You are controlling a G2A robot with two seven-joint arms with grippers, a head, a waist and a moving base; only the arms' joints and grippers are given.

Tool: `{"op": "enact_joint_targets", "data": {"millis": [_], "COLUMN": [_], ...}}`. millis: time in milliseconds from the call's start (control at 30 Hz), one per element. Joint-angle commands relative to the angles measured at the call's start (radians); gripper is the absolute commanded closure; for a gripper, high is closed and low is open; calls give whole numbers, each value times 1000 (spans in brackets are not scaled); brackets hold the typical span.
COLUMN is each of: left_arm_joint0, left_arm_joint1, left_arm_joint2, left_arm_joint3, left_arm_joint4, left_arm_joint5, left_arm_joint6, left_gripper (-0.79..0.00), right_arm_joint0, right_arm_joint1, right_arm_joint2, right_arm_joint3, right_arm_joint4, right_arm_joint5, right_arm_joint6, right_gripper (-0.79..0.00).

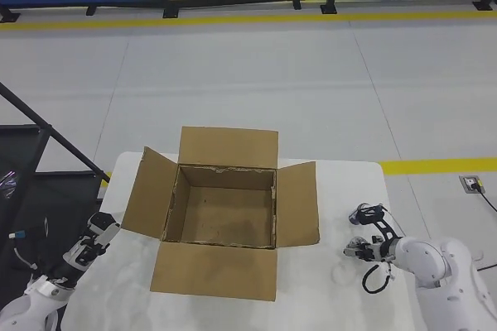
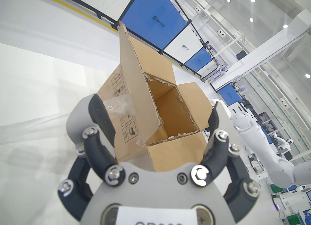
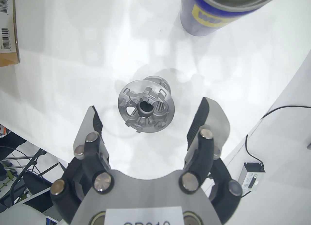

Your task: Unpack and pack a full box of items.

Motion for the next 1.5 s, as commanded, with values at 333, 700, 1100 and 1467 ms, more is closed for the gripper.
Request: {"op": "enact_joint_targets", "data": {"millis": [333, 700, 1100, 1467], "left_arm_joint0": [0, 0, 5, 52], "left_arm_joint1": [0, 0, -1, 1], "left_arm_joint2": [0, 0, 4, -57], "left_arm_joint3": [0, 0, -4, -5], "left_arm_joint4": [0, 0, -8, -34], "left_arm_joint5": [0, 0, 12, 4], "left_arm_joint6": [0, 0, 9, 53], "left_gripper": [-785, -785, -785, -785], "right_arm_joint0": [15, -80, 35, 452], "right_arm_joint1": [17, 49, 48, -36], "right_arm_joint2": [-10, 133, 12, -574], "right_arm_joint3": [34, -253, -554, -270], "right_arm_joint4": [35, 142, 262, 200], "right_arm_joint5": [-11, -18, 241, 383], "right_arm_joint6": [-20, -9, -17, -111], "right_gripper": [-99, 0, 0, 0]}}
